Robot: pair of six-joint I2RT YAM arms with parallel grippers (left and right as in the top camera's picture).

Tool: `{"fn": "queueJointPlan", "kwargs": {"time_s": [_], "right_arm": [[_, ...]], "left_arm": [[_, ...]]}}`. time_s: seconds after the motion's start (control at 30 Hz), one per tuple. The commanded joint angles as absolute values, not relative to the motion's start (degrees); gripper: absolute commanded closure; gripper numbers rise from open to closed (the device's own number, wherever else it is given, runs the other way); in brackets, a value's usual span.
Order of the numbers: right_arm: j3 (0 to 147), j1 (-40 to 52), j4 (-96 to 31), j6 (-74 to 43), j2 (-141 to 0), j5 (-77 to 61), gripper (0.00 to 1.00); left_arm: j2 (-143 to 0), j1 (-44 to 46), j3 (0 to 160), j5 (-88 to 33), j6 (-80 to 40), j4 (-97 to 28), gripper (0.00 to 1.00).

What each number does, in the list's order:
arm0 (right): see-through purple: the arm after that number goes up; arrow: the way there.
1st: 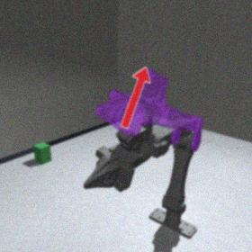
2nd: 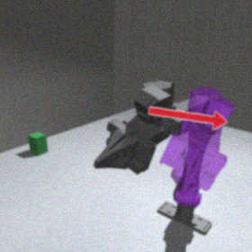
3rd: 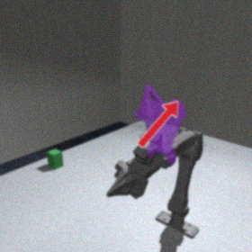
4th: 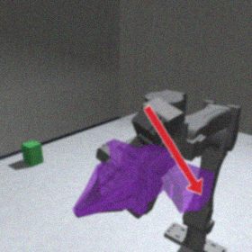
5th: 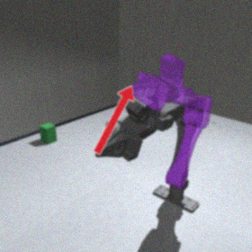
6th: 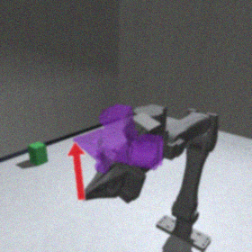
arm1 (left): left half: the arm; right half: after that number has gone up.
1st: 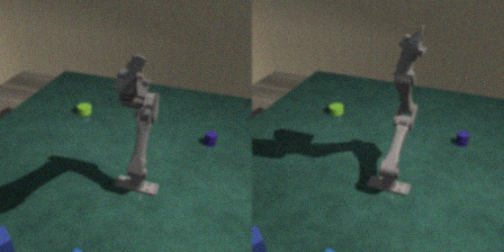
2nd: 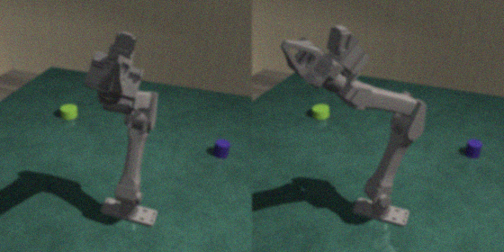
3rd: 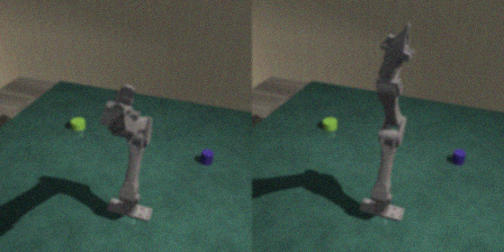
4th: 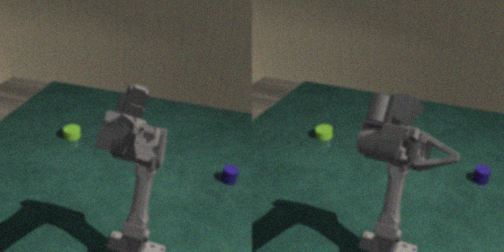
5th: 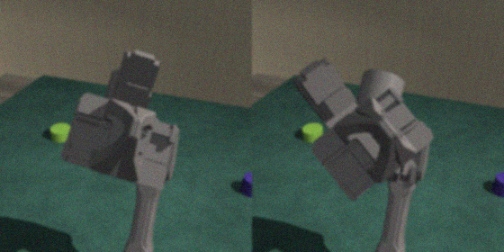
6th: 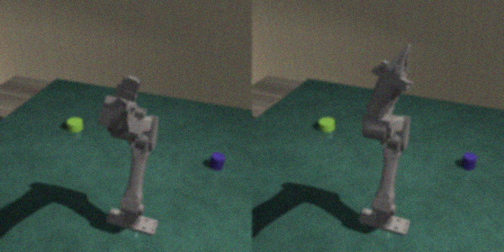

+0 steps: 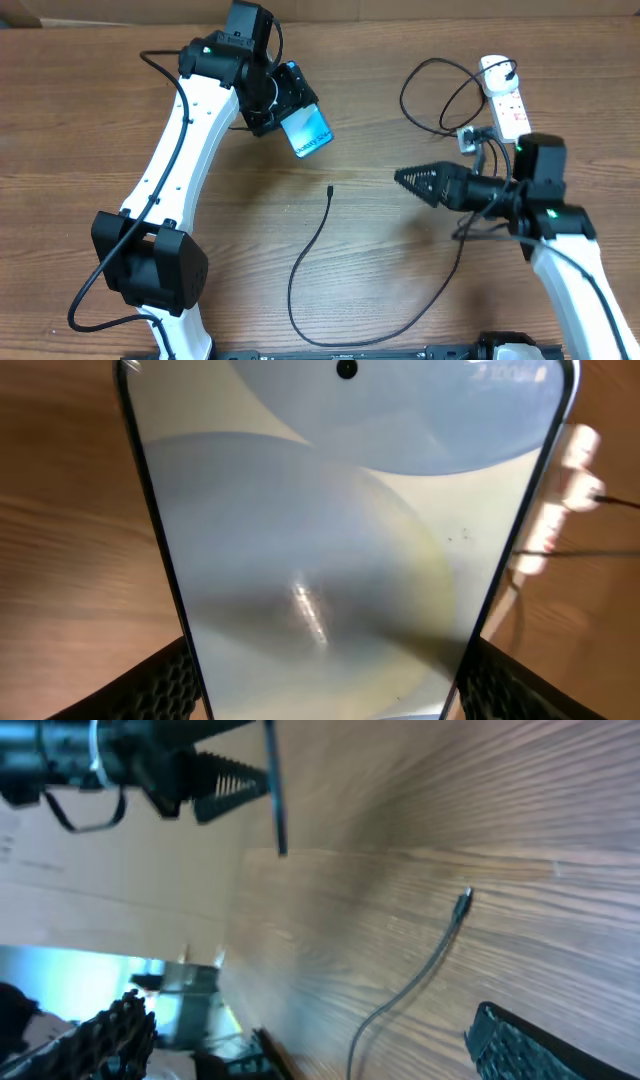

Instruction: Plug charger to phone and switch on socket

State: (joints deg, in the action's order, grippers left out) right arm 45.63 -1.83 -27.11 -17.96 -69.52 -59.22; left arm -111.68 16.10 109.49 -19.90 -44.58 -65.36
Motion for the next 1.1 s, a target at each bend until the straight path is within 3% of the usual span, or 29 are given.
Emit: {"fn": "queueJointPlan", "kwargs": {"time_s": [0.0, 0.17, 0.33, 0.47, 0.7, 0.8, 1.07], "right_arm": [[46.68, -0.40, -20.40, -25.43, -73.95, -63.72, 0.00], [46.68, 8.05, -8.56, -38.50, -74.28, -48.64, 0.00], [46.68, 16.84, 0.16, -43.88, -74.28, -38.00, 0.01], [46.68, 22.15, 3.14, -46.70, -74.28, -24.84, 0.12], [46.68, 22.46, 3.36, -42.85, -74.30, -21.65, 0.20], [46.68, 22.46, 3.53, -43.51, -74.28, -21.71, 0.31], [46.68, 22.44, 3.33, -46.96, -74.28, -25.69, 0.32]], "left_arm": [[-110.56, 16.16, 110.85, -27.92, -50.06, -65.25, 0.27], [-110.56, 16.14, 110.83, -32.99, -58.39, -63.83, 0.27], [-110.56, 16.16, 110.83, -36.49, -63.20, -63.83, 0.28], [-110.56, 16.16, 110.83, -37.67, -66.48, -63.88, 0.29], [-110.56, 16.53, 110.83, -38.74, -66.61, -66.11, 0.28], [-110.56, 17.19, 110.83, -36.60, -66.00, -67.48, 0.28], [-110.56, 19.29, 110.83, -31.83, -65.80, -67.24, 0.27]]}}
